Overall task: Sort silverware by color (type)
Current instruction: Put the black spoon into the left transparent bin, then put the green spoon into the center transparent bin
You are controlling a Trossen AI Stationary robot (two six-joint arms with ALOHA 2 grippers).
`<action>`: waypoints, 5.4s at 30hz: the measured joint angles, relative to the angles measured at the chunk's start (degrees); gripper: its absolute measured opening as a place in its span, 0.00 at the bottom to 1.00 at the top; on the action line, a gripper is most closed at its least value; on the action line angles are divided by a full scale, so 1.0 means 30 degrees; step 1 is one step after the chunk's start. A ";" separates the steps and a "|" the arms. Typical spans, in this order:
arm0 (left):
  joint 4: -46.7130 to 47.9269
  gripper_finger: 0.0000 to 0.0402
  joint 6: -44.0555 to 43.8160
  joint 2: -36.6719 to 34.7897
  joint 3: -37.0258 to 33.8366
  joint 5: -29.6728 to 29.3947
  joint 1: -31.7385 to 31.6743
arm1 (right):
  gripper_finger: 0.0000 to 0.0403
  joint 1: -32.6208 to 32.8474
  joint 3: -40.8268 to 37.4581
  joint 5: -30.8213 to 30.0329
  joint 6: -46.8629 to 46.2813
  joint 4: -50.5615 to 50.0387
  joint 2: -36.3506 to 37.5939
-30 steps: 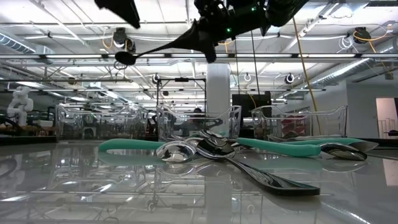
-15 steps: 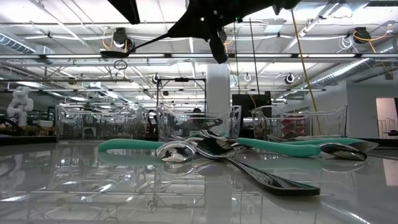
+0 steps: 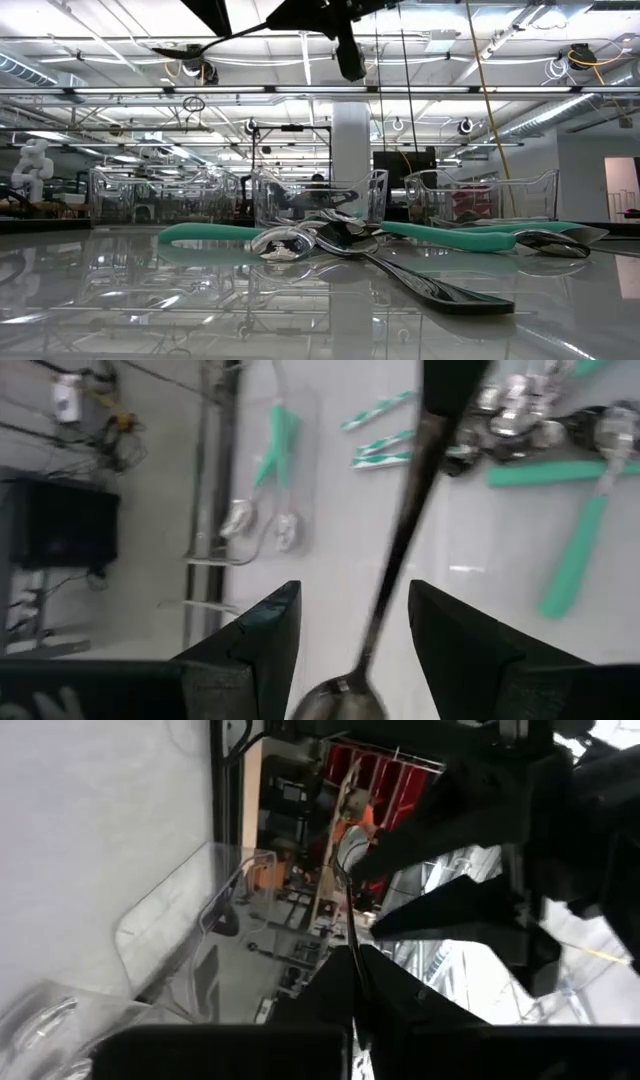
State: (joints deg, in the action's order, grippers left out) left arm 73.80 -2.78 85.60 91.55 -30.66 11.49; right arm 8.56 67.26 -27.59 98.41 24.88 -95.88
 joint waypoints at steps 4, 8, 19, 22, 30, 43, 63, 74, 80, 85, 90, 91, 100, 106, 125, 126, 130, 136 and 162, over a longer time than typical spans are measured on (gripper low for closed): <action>-0.0132 0.46 0.0200 0.0000 -0.0007 0.0508 -0.0117 | 0.00 0.0068 0.0000 -0.0250 0.0149 0.0224 0.0000; -0.0124 0.46 -0.0022 0.0000 -0.0007 0.0520 -0.0197 | 0.01 0.0063 0.0000 -0.0257 0.0154 0.0195 0.0000; -0.0110 0.46 -0.0303 0.0000 -0.0015 0.0345 -0.0205 | 0.01 0.0063 0.0000 -0.0243 0.0371 0.0362 0.0000; -0.0142 0.46 -0.0305 0.0225 -0.0015 0.0272 -0.0201 | 0.01 0.0063 0.0000 -0.0243 0.0446 0.0648 0.0000; -0.0181 0.36 0.0034 0.1054 -0.0066 0.0220 -0.0197 | 0.01 0.0063 0.0000 0.0195 0.0424 0.0630 -0.0004; 0.0506 0.14 0.1000 0.0938 -0.0029 0.0189 -0.0205 | 0.01 0.0056 0.0000 0.0151 0.0570 0.0480 -0.0008; 0.2256 0.03 0.1333 0.0918 -0.0029 0.0403 -0.2134 | 0.38 0.0020 0.0000 -0.4771 -0.8938 -0.1233 -0.0015; 0.2429 0.03 0.4661 0.0204 -0.0228 0.0893 -0.7032 | 0.48 0.0734 -0.0007 -0.7191 -2.1679 -1.1804 -0.0015; 0.0506 0.03 0.7703 -0.0825 -0.2160 0.3008 -1.1327 | 0.45 0.1740 -0.0007 -0.6195 -2.6587 -1.5558 -0.0015; -0.2216 0.03 1.1011 -0.1334 -0.4623 0.4993 -1.4846 | 0.43 0.2548 -0.0007 -0.6171 -2.8614 -1.7145 -0.0015; -0.4127 0.03 1.4079 -0.1062 -0.5572 0.5551 -1.7851 | 0.42 0.3393 -0.0007 -0.6144 -2.9318 -1.7663 -0.0015; -0.4634 0.03 1.4817 -0.0992 -0.5797 0.6231 -1.8510 | 0.42 0.3522 -0.0007 -0.6137 -2.9503 -1.7738 -0.0015; -0.5880 0.03 1.7157 -0.0997 -0.8181 0.8703 -2.1646 | 0.42 0.4242 -0.0007 -0.6231 -3.1763 -1.9137 0.1355; -0.7111 0.03 1.8044 -0.0991 -0.9428 0.8221 -2.1318 | 0.42 0.4346 -0.0007 -0.6267 -3.2272 -1.9265 0.2797; -0.8361 0.03 1.4856 0.2939 -0.9617 0.7341 -2.1326 | 0.42 0.5280 -0.0007 -0.6282 -3.2622 -1.9394 0.3190; -0.8341 0.03 1.4528 0.3110 -0.9617 0.7265 -2.1331 | 0.42 0.5273 -0.0007 -0.6282 -3.2615 -1.9402 0.3191; -0.8284 0.05 1.3822 0.3673 -0.9617 0.7063 -2.1318 | 0.42 0.5273 -0.0007 -0.6282 -3.2588 -1.9410 0.3184; -0.8329 0.14 1.3739 0.3796 -0.9617 0.6596 -2.1326 | 0.42 0.5273 -0.0007 -0.6282 -3.2584 -1.9416 0.3184; -0.1940 0.25 0.3449 0.0273 -0.3819 0.1763 -1.5416 | 0.42 0.5273 -0.0007 -0.6261 -3.2664 -1.9603 0.3177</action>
State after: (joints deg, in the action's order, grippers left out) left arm 67.98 7.57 86.42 80.09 -25.37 -34.76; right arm 24.38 67.24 -46.37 0.42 -33.93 -86.35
